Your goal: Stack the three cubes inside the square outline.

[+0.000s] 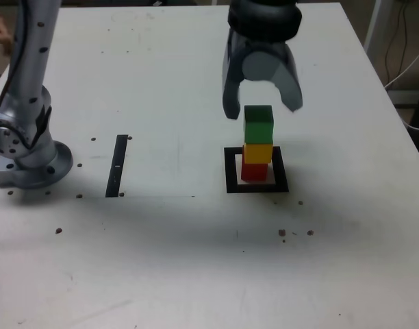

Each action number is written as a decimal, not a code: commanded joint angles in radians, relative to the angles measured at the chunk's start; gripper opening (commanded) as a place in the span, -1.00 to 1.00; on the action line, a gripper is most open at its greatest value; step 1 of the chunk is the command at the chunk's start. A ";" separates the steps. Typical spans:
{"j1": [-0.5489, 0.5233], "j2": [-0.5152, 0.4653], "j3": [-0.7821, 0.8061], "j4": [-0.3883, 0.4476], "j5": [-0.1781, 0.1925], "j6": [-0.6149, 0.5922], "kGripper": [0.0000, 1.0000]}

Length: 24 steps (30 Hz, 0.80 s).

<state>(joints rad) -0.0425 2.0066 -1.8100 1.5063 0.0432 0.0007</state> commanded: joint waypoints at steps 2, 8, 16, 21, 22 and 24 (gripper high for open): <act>0.003 -0.034 -0.013 0.018 0.013 -0.005 0.99; 0.003 -0.061 -0.009 0.031 0.018 -0.005 0.99; 0.013 -0.169 0.127 0.024 0.011 -0.005 0.99; 0.033 -0.260 0.259 0.005 0.005 -0.002 0.99; 0.040 -0.285 0.299 -0.004 0.004 0.000 0.99; 0.052 -0.322 0.361 -0.022 0.003 0.004 0.99</act>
<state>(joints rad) 0.0031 1.7081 -1.4769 1.4916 0.0477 0.0017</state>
